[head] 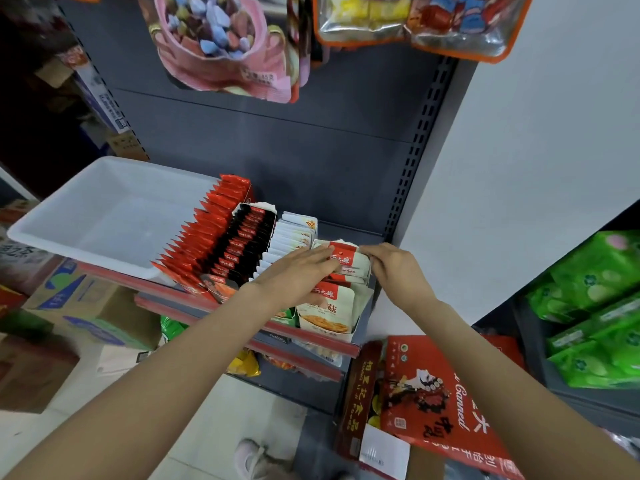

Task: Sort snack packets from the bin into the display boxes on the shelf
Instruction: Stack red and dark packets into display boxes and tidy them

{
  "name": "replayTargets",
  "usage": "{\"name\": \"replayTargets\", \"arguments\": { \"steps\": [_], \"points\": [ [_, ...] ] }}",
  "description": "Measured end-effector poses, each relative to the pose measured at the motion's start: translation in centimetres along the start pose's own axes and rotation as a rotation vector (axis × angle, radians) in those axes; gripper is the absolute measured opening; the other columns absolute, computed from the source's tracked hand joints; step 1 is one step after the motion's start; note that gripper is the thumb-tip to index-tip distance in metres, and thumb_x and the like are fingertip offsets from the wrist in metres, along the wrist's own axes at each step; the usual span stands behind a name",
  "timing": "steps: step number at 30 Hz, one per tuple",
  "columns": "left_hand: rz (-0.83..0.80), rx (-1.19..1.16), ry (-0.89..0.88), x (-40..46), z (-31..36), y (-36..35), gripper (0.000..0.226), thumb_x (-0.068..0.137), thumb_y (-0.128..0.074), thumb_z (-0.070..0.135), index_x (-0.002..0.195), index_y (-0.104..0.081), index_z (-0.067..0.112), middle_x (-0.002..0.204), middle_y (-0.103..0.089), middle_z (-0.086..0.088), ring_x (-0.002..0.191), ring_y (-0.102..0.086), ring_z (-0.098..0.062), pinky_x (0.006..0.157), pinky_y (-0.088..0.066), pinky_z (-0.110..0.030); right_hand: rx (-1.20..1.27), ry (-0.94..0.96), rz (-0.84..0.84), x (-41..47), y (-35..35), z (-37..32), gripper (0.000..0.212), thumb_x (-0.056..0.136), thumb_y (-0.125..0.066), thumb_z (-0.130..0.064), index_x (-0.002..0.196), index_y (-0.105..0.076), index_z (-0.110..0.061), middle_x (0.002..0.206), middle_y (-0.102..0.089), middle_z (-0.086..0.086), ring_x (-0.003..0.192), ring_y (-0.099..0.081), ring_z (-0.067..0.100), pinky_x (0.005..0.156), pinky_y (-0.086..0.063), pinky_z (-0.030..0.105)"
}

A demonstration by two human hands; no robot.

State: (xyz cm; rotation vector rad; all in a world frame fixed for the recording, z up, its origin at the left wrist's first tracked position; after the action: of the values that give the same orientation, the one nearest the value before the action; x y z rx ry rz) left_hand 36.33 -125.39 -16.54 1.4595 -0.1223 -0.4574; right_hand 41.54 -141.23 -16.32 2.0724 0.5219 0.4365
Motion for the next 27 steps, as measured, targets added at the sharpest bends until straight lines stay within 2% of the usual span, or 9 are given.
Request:
{"name": "replayTargets", "arguments": {
  "steps": [3,5,7,12,18,22,25,27],
  "points": [
    [0.008,0.047,0.002,0.6,0.1,1.0,0.069,0.078,-0.072,0.041,0.135,-0.039,0.021,0.148,-0.029,-0.01,0.135,-0.031,-0.027,0.112,-0.027,-0.038,0.033,-0.046,0.023,1.1,0.6,0.2,0.019,0.094,-0.051,-0.01,0.109,-0.062,-0.011,0.105,-0.069,0.004,0.094,-0.064,0.02,0.083,-0.049,0.029],
    [0.0,0.087,0.003,1.1,0.2,1.5,0.073,0.075,-0.074,0.044,0.134,-0.039,0.022,0.143,-0.032,-0.011,0.13,-0.035,-0.027,0.108,-0.028,-0.038,0.0,-0.041,0.006,1.5,0.7,0.1,0.013,0.092,-0.054,-0.009,0.102,-0.059,-0.012,0.1,-0.07,0.004,0.09,-0.064,0.021,0.079,-0.051,0.034],
    [0.003,0.105,0.01,1.5,0.1,1.6,0.078,0.071,-0.076,0.047,0.134,-0.038,0.022,0.139,-0.035,-0.011,0.128,-0.035,-0.027,0.106,-0.029,-0.038,-0.038,-0.018,-0.008,1.8,0.6,0.0,0.013,0.091,-0.054,-0.007,0.101,-0.061,-0.012,0.101,-0.069,0.005,0.091,-0.063,0.022,0.078,-0.049,0.032],
    [0.038,0.097,0.041,2.3,0.0,2.2,0.089,0.064,-0.081,0.049,0.134,-0.035,0.017,0.129,-0.042,-0.005,0.119,-0.04,-0.022,0.102,-0.031,-0.034,-0.011,-0.043,0.018,1.8,0.6,0.1,0.016,0.093,-0.052,-0.007,0.101,-0.066,-0.01,0.1,-0.07,0.005,0.092,-0.063,0.023,0.082,-0.047,0.031],
    [0.038,0.105,0.051,1.9,0.1,1.8,0.089,0.068,-0.077,0.051,0.136,-0.036,0.012,0.129,-0.042,-0.004,0.121,-0.038,-0.02,0.105,-0.029,-0.033,0.059,-0.058,0.045,1.6,0.8,0.4,0.021,0.092,-0.054,-0.004,0.102,-0.071,-0.01,0.102,-0.071,0.004,0.093,-0.064,0.02,0.083,-0.046,0.025],
    [0.06,0.061,0.056,1.3,-0.1,1.5,0.085,0.07,-0.076,0.049,0.137,-0.038,0.012,0.129,-0.039,-0.004,0.12,-0.035,-0.019,0.103,-0.031,-0.031,-0.056,-0.004,-0.012,1.4,0.2,0.1,0.027,0.095,-0.05,-0.009,0.115,-0.068,-0.01,0.113,-0.066,0.01,0.103,-0.06,0.025,0.09,-0.046,0.03],
    [0.086,0.024,0.051,0.6,0.1,1.3,0.077,0.074,-0.074,0.046,0.136,-0.041,0.014,0.128,-0.036,-0.003,0.12,-0.033,-0.018,0.102,-0.032,-0.029,-0.085,0.001,-0.049,1.1,-0.3,0.2,0.03,0.095,-0.048,-0.008,0.122,-0.062,-0.009,0.121,-0.059,0.01,0.11,-0.056,0.024,0.094,-0.041,0.026],
    [0.092,0.015,0.045,0.0,0.2,1.1,0.074,0.077,-0.073,0.044,0.137,-0.042,0.015,0.136,-0.032,-0.003,0.126,-0.031,-0.019,0.105,-0.03,-0.031,-0.056,-0.001,-0.076,1.2,-0.3,0.5,0.032,0.093,-0.052,-0.006,0.123,-0.061,-0.007,0.122,-0.057,0.009,0.111,-0.055,0.023,0.095,-0.039,0.023]
  ]
}}
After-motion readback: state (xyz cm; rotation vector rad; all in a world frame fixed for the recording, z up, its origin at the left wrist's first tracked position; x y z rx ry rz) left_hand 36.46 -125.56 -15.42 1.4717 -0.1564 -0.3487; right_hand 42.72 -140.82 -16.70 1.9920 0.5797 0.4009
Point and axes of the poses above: each hand's wrist, its own x-axis towards the middle knuckle, its own y-axis out of the back of the hand, z = x × y, the point moved 4 cm from there along x, towards the middle knuckle
